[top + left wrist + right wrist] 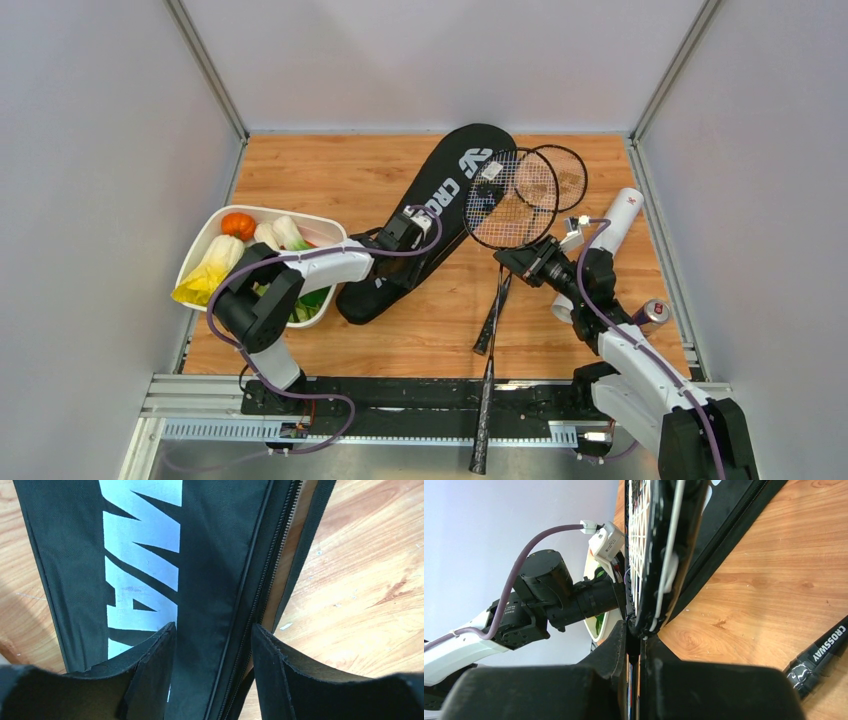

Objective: Pack up the badminton gear

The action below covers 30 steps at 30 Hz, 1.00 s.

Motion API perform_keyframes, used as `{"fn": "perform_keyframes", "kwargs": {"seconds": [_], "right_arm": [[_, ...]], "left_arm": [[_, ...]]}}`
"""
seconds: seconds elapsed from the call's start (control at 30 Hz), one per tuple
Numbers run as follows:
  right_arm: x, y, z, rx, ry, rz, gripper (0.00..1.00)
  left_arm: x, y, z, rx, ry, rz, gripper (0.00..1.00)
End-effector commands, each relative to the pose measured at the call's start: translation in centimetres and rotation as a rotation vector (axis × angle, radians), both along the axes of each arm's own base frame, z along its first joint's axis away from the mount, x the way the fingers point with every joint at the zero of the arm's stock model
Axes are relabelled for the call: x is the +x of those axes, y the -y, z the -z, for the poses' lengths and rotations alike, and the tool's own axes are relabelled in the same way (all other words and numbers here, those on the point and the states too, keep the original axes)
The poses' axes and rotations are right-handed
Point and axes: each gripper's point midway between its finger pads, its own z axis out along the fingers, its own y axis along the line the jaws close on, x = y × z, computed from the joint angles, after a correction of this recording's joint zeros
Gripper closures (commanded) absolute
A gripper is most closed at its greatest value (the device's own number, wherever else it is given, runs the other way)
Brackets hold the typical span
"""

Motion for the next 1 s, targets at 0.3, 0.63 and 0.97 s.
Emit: {"fn": "perform_keyframes", "kwargs": {"seconds": [0.3,0.63,0.97], "right_arm": [[-0.2,0.1,-1.3,0.031,0.057,-0.005,1.00],[-0.3,0.2,-0.2,0.020,0.037,-0.003,1.00],[-0.6,0.3,2.3,-0.004,-0.033,0.002,1.00]], "left_arm": [[0.3,0.8,0.9,0.025,0.048,0.025,0.48],[0.6,1.8,-1.2,-0.031,0.062,0.015,1.00],[0.5,4.1,-5.3,-0.184,0.045,-0.031,1.00]]}}
